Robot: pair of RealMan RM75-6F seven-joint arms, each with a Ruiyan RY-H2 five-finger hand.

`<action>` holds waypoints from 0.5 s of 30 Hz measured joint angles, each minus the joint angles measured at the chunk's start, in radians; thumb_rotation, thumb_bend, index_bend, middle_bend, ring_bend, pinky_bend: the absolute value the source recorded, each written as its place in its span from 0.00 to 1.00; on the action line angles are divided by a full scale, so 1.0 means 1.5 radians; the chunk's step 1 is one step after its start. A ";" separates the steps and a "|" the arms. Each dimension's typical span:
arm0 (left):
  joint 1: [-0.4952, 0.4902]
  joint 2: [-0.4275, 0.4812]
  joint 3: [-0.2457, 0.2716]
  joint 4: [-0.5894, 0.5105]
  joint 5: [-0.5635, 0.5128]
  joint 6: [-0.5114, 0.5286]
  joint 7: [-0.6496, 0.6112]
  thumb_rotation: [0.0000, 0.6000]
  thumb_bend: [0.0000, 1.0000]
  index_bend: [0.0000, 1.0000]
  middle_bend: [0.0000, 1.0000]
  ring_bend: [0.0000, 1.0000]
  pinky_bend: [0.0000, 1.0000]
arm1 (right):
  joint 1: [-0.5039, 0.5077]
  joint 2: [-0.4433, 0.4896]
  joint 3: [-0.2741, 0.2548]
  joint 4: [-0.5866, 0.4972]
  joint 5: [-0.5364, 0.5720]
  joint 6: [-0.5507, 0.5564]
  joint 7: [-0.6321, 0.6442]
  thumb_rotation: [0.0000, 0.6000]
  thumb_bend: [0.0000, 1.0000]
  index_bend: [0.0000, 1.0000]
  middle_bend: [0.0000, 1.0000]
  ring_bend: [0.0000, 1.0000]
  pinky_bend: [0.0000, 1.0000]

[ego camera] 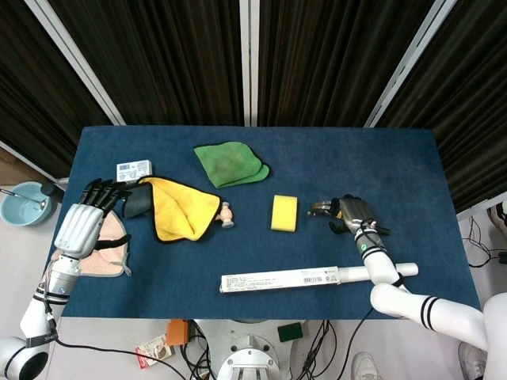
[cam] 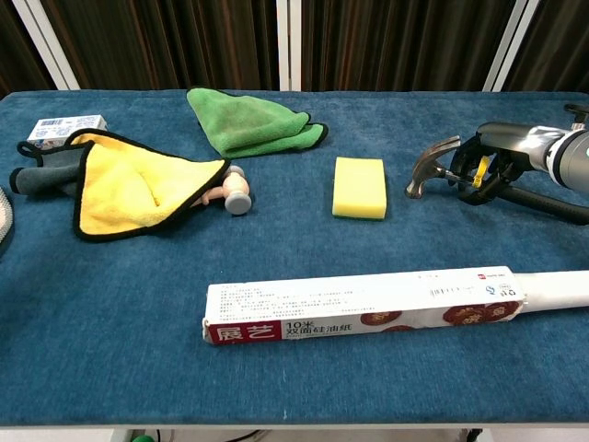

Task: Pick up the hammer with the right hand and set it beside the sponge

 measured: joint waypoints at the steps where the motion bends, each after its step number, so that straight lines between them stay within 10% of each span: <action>1: 0.000 0.000 0.000 0.001 0.001 0.000 -0.001 1.00 0.04 0.24 0.14 0.08 0.08 | 0.000 -0.001 0.000 0.001 0.000 0.000 0.000 1.00 0.40 0.43 0.38 0.18 0.22; 15: 0.007 0.000 0.001 0.002 0.003 0.005 -0.005 1.00 0.04 0.24 0.14 0.08 0.08 | -0.006 0.004 -0.006 -0.008 -0.015 0.009 0.006 1.00 0.50 0.43 0.39 0.19 0.23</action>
